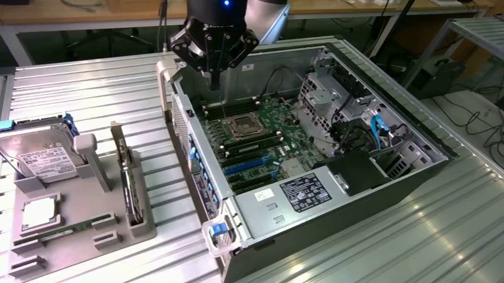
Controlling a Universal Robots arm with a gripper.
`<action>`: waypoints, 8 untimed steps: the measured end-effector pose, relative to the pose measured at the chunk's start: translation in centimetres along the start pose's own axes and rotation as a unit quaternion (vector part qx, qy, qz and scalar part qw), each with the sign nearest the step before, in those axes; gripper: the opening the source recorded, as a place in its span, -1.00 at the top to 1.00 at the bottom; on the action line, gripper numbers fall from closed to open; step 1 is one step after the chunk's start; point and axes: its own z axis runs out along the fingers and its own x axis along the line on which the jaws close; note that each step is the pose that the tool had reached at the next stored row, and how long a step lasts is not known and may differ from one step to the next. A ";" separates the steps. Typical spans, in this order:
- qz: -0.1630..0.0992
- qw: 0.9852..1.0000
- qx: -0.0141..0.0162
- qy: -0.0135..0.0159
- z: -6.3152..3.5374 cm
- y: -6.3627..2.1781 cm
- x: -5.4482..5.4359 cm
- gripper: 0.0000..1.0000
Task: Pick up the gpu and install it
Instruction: 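Reach for the gpu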
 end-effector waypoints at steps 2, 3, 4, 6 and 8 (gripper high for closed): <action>0.000 1.000 0.000 0.000 0.00 -0.02 0.2 0.79; 0.000 1.000 0.000 0.000 0.01 -0.03 0.3 0.79; 0.000 1.000 0.000 0.000 0.00 -0.03 0.3 0.79; 0.000 1.000 0.000 0.000 0.01 -0.04 0.4 0.79; 0.000 1.000 0.000 0.000 0.01 -0.05 0.5 0.79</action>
